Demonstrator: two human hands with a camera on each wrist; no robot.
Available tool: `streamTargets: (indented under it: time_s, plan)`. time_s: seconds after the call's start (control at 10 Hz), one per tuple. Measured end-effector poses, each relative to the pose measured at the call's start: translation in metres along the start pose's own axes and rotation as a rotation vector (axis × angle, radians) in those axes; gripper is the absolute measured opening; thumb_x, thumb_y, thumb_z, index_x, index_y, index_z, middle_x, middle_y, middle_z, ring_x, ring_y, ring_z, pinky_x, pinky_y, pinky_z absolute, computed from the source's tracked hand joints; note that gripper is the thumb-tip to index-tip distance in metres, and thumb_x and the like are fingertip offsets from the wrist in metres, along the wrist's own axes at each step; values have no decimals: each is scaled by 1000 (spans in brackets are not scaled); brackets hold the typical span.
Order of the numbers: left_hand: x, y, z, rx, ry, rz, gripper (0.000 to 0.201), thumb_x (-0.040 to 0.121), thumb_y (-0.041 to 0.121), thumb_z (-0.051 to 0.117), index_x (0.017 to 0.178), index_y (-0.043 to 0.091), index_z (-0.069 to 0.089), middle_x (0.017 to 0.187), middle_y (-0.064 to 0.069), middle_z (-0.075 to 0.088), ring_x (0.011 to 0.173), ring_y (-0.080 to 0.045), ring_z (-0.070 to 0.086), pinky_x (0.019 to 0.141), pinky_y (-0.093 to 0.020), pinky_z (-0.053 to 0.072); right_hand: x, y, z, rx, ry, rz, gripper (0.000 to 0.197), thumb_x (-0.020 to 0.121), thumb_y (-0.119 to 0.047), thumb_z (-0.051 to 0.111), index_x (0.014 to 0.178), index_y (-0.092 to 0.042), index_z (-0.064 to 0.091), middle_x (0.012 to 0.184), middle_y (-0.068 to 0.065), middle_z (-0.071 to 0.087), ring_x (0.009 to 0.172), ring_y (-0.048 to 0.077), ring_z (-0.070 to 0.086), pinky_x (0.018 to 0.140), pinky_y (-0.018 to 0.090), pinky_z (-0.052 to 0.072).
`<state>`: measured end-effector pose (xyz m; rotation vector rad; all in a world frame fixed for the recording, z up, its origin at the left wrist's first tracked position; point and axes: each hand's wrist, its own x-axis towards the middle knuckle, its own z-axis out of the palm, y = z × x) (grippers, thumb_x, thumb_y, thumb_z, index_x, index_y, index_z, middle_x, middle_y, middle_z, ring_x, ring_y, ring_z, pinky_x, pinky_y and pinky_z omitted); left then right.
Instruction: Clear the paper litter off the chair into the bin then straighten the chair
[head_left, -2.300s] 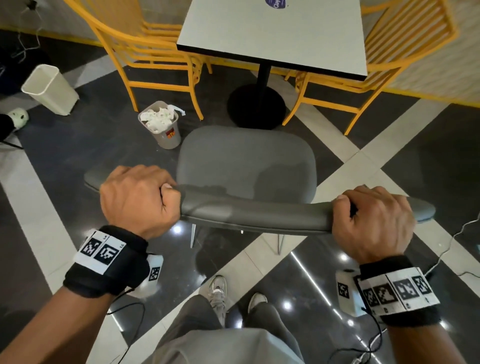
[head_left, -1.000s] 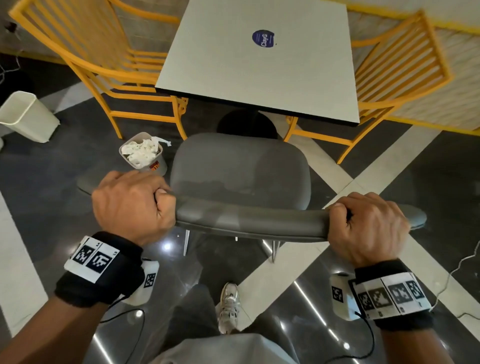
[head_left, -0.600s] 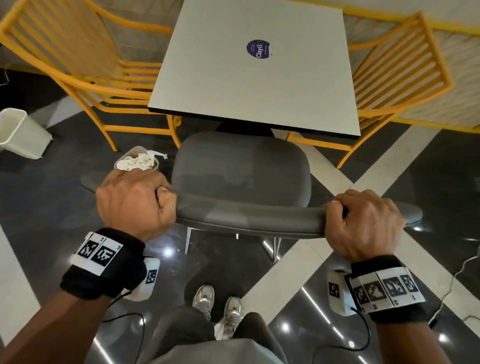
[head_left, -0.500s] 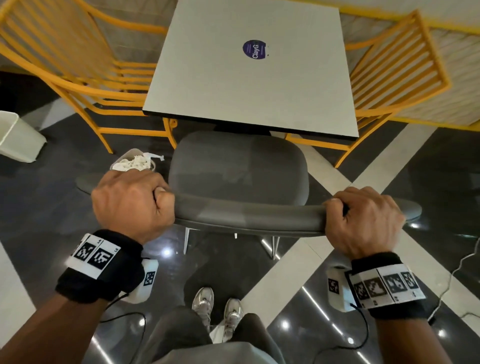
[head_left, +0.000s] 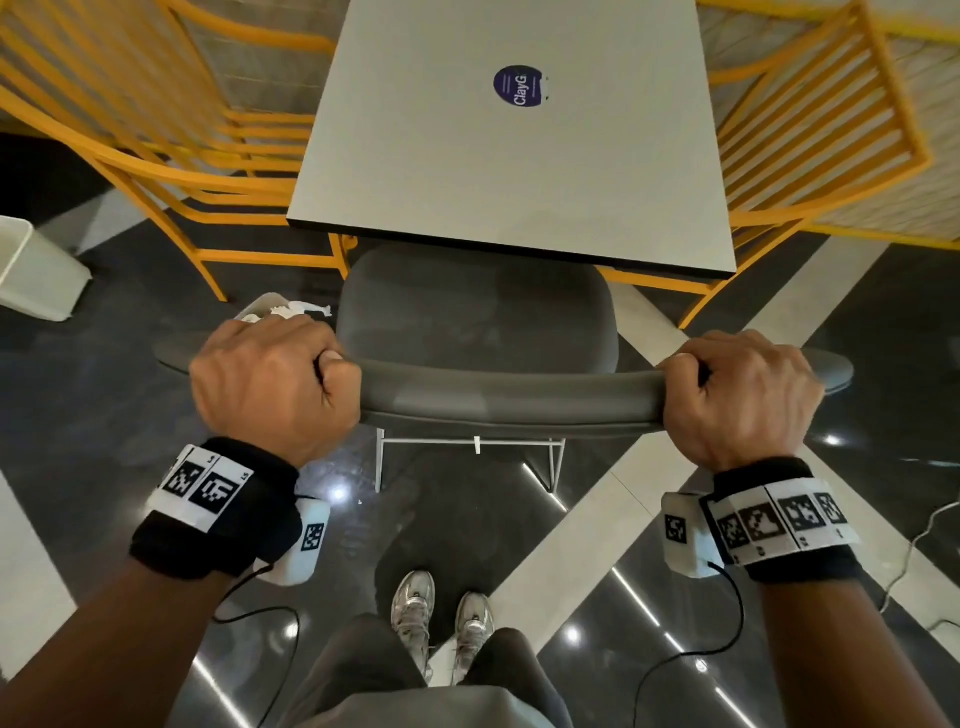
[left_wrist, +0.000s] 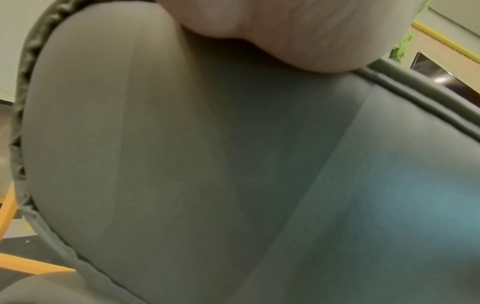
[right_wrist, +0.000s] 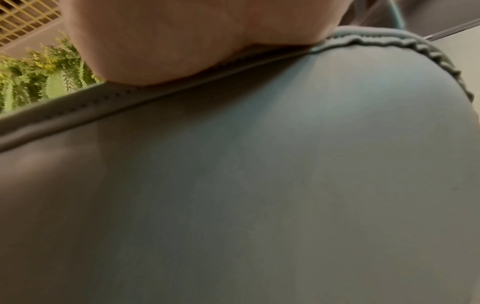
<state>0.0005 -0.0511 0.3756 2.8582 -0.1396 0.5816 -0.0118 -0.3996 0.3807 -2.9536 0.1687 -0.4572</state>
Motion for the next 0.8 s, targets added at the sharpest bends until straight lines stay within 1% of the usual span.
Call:
streamTargets:
  time_s: [0.2, 0.3, 0.4, 0.5, 0.6, 0.7, 0.8]
  plan:
    - [-3, -7, 3, -8, -24, -22, 24, 74, 24, 47, 62, 13, 65, 58, -6, 60, 58, -30, 54, 67, -37, 37, -1, -3, 2, -7, 21, 10, 35, 86, -28, 45, 63, -17, 69, 60, -2, 61, 60, 20, 52, 68, 33, 42]
    - [-8, -11, 5, -4, -51, -17, 28, 78, 29, 46, 67, 13, 66, 61, -6, 61, 62, -30, 55, 70, -39, 39, -5, -4, 3, -5, 33, -7, 34, 88, -28, 47, 63, -16, 67, 59, -2, 57, 59, 21, 48, 69, 34, 41]
    - [-15, -7, 1, -34, -12, 3, 28, 84, 33, 47, 73, 15, 66, 70, -3, 66, 71, -26, 57, 81, -40, 38, -13, -3, 2, 23, 35, -49, 39, 93, -31, 42, 70, -16, 68, 67, -1, 63, 67, 22, 52, 78, 37, 43]
    - [-27, -4, -5, -90, 19, 1, 28, 86, 36, 46, 94, 19, 68, 98, 1, 71, 101, -21, 58, 98, -42, 33, -37, -1, -2, 138, 58, -120, 31, 98, -32, 43, 97, -18, 70, 100, 0, 70, 96, 21, 58, 97, 42, 40]
    - [-61, -1, -12, -166, -46, -2, 55, 83, 36, 46, 132, 14, 53, 143, -6, 49, 138, -24, 36, 116, -47, 21, -90, -6, -9, 275, 73, -178, 33, 94, -23, 56, 123, -10, 61, 131, 8, 56, 125, 24, 50, 111, 42, 36]
    - [-130, -16, -6, -202, -189, 3, 67, 82, 32, 50, 144, 11, 41, 157, -8, 30, 147, -25, 25, 120, -43, 17, -165, -5, 2, 330, -112, -143, 35, 91, -18, 57, 126, -14, 58, 130, 4, 54, 119, 17, 50, 102, 34, 44]
    - [-197, -37, -4, -357, -531, -233, 56, 87, 37, 46, 140, 19, 47, 149, -2, 45, 137, -22, 42, 112, -29, 26, -236, 6, 25, 246, -747, 60, 34, 94, -29, 53, 128, -30, 55, 119, -10, 63, 95, 3, 59, 88, 26, 52]
